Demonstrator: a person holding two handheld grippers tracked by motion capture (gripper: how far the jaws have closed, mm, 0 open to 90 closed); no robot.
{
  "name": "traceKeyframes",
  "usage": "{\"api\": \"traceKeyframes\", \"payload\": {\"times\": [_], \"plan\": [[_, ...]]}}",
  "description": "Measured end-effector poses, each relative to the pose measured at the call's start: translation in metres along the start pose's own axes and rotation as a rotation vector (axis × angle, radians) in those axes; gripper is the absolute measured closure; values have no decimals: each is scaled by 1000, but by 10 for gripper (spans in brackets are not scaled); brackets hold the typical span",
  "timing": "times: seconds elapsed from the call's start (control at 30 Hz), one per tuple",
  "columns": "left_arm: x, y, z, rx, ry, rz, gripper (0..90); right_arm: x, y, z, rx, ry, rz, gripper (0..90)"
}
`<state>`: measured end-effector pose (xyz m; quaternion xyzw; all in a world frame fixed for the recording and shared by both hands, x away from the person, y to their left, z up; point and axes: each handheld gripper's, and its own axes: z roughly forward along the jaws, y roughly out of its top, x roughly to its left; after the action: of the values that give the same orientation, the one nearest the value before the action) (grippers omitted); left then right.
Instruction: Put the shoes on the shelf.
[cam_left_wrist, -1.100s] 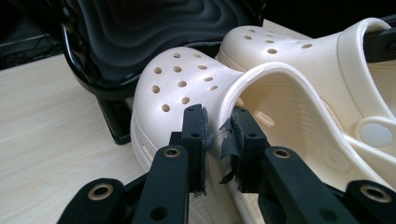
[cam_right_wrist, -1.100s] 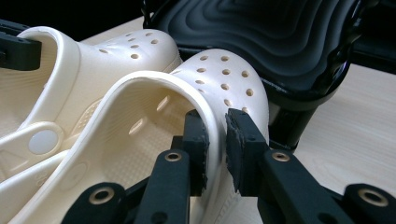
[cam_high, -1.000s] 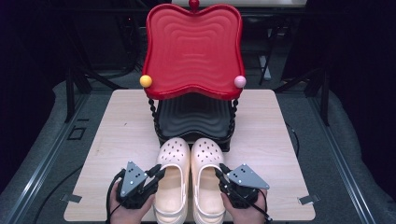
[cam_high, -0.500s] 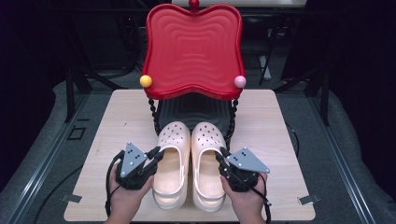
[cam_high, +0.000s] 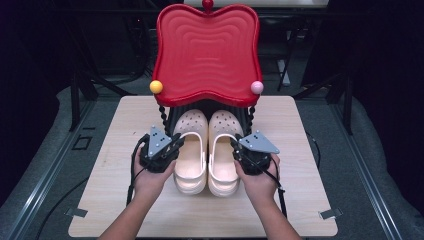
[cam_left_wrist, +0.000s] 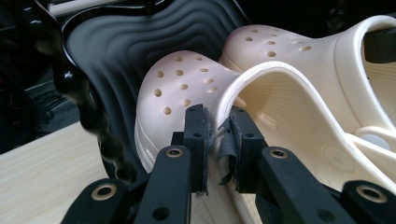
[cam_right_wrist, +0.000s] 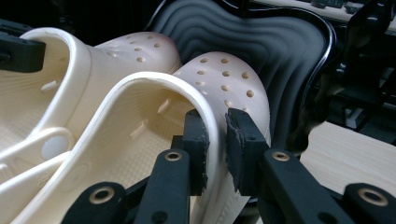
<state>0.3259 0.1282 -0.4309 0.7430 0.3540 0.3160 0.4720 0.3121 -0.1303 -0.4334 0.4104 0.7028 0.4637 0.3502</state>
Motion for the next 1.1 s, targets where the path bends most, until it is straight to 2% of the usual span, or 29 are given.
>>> {"api": "traceKeyframes", "payload": {"times": [0.17, 0.3, 0.4, 0.5, 0.57, 0.67, 0.9, 1.1], "plan": [[6, 5, 17, -8, 23, 28, 796, -6, 2, 18, -11, -12, 11, 779], [11, 7, 23, -21, 31, 16, 795, -10, 3, 28, -27, -19, 26, 779], [12, 7, 25, -14, 42, 24, 795, -14, 5, 31, -35, -20, 36, 777], [11, 4, 28, -11, 43, 17, 789, -14, 5, 34, -28, -22, 23, 774], [10, 3, 31, -7, 63, 27, 789, -13, 5, 37, -36, -35, -4, 773], [13, 4, 33, -12, 73, 18, 789, -12, 5, 40, -40, -46, -20, 776], [18, 11, 40, -11, 83, 26, 789, -15, 11, 48, -44, -68, -33, 777], [17, 7, 39, -9, 76, 32, 776, -13, 12, 49, -22, -67, -44, 762]]}}
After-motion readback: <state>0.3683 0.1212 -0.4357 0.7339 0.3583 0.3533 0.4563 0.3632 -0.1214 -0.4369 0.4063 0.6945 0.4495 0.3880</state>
